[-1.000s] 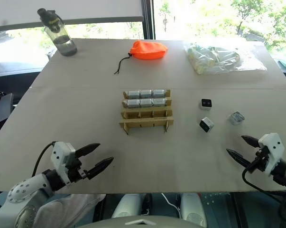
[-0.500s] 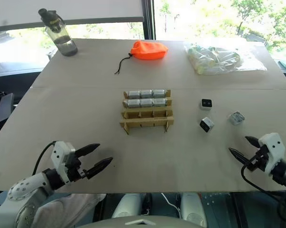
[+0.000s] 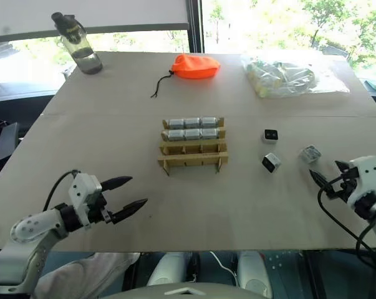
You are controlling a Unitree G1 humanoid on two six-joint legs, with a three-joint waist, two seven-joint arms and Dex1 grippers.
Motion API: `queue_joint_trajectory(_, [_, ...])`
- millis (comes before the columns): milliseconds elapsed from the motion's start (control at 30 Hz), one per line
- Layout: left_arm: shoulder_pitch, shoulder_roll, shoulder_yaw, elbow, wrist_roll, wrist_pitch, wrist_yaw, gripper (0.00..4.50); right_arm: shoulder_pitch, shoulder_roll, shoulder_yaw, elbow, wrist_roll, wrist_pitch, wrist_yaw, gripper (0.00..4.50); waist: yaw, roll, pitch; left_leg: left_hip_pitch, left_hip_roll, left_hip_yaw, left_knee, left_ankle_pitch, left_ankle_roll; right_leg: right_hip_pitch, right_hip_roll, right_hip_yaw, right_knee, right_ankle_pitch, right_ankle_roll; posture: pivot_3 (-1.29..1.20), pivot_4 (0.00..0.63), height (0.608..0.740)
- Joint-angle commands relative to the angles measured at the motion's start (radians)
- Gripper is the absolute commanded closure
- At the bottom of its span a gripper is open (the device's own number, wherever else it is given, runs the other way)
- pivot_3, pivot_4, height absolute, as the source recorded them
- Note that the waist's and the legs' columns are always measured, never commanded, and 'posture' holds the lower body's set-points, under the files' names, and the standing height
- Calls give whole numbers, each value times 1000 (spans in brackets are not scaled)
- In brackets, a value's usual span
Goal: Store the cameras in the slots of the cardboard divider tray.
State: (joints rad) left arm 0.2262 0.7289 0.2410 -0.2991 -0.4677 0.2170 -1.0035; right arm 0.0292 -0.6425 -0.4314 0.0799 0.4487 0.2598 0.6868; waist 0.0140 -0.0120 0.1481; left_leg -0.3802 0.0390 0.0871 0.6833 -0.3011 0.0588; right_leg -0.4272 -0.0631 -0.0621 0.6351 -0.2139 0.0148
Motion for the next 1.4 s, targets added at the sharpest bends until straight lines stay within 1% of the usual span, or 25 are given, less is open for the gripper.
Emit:
queue_joint_trajectory(33, [-70,77,33,-103,-172,72,-129,44,-46,-3,6,44,-27,-24,-17,17,1,0,0,0,0,0,0,1,-1,0,0,0,0,0,0,0,150,740])
queue_joint_trajectory(100, [-131,119,36,-108,-219,111,-166,44,-79,-7,27,86,-42,-40,-1,17,0,1,0,0,0,1,1,1,-2,0,-1,1,1,0,0,0,150,740])
queue_joint_trajectory(233, [-227,178,17,-97,-247,137,-231,44,-145,-20,61,163,-63,-64,41,17,-5,1,0,0,-1,3,1,2,-3,0,0,3,1,2,4,0,150,740])
queue_joint_trajectory(433, [-305,203,2,-77,-252,154,-283,44,-241,-42,95,310,-86,-107,122,17,-16,1,0,1,-1,4,1,2,-3,-1,1,4,1,2,5,0,150,740])
queue_joint_trajectory(567, [-316,203,10,-70,-245,157,-281,44,-304,-54,122,384,-90,-111,191,17,-20,1,1,0,0,4,1,2,-3,-1,1,4,0,2,5,0,150,740])
queue_joint_trajectory(767, [-295,169,31,-93,-233,149,-215,44,-400,-67,160,511,-127,-160,247,17,-25,1,1,1,0,5,1,2,-3,-1,1,5,1,2,5,0,150,740])
queue_joint_trajectory(967, [-266,154,73,-114,-253,170,-158,44,-446,-64,177,584,-138,-191,295,17,-24,1,1,0,0,5,1,2,-3,-1,1,5,1,2,5,0,150,740])
queue_joint_trajectory(1000, [-260,154,78,-117,-255,171,-157,11,-449,-64,179,591,-140,-194,298,253,-24,1,1,0,0,5,1,2,-3,-1,1,5,1,2,5,0,150,740])
queue_joint_trajectory(1067, [-252,154,86,-120,-257,171,-152,0,-453,-62,180,601,-140,-205,308,875,-25,1,1,0,0,6,1,2,-3,-1,0,5,0,2,5,0,150,740])
queue_joint_trajectory(1100, [-251,153,89,-119,-256,171,-145,0,-454,-62,180,604,-141,-211,310,1292,-25,1,1,0,0,6,1,2,-3,-1,0,5,0,2,5,0,150,740])
queue_joint_trajectory(1133, [-253,152,89,-116,-254,171,-141,0,-456,-61,181,608,-142,-215,311,1852,-25,1,1,0,0,6,1,2,-3,-1,0,6,0,2,5,0,150,740])
queue_joint_trajectory(1167, [-255,152,89,-112,-253,171,-138,0,-458,-62,181,612,-145,-221,311,2250,-25,1,1,0,0,6,1,2,-3,-1,0,6,1,2,5,0,150,740])
queue_joint_trajectory(1200, [-256,152,90,-111,-255,174,-136,0,-457,-64,181,616,-149,-230,312,2487,-25,1,1,0,0,6,1,2,-3,-1,0,6,1,2,5,0,150,740])
queue_joint_trajectory(1333, [-260,145,84,-108,-255,176,-126,0,-443,-66,177,599,-159,-261,307,2470,-25,1,1,1,0,6,1,2,-4,-1,0,6,1,2,5,0,150,740])
queue_joint_trajectory(1400, [-272,135,82,-103,-254,179,-106,0,-443,-66,179,546,-166,-287,298,2470,-25,1,1,1,0,6,1,2,-4,-1,0,6,1,2,5,0,150,740])
